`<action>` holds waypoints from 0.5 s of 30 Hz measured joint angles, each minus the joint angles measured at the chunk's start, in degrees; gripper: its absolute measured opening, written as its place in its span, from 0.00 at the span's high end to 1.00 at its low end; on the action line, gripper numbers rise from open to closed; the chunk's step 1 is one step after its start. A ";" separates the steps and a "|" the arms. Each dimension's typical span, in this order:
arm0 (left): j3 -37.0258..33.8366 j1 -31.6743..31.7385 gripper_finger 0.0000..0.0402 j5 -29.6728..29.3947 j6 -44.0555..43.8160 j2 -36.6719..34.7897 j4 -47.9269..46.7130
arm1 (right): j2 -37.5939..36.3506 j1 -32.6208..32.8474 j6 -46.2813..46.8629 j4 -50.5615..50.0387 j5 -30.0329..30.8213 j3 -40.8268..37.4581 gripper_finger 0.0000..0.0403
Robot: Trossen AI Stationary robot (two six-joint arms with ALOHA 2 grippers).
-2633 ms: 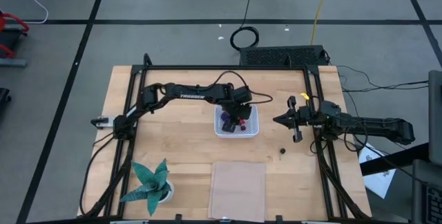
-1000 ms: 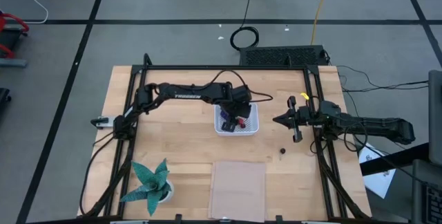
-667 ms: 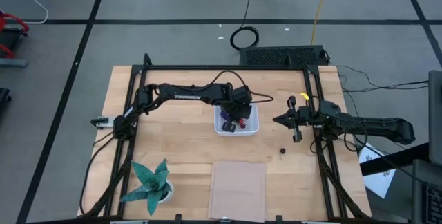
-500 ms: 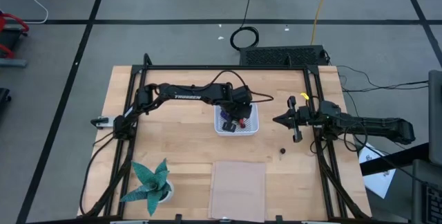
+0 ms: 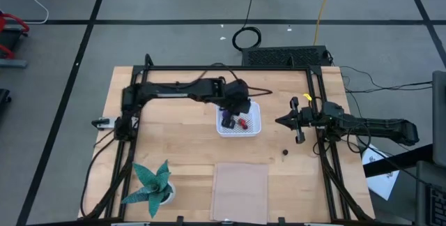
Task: Pick and placing Produce into tupperware
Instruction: Put the black cherry into the white bin
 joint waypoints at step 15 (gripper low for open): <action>-1.31 -1.32 0.99 -11.29 -6.40 -22.73 -10.22 | 0.00 0.01 0.39 -0.38 -0.02 -0.01 1.00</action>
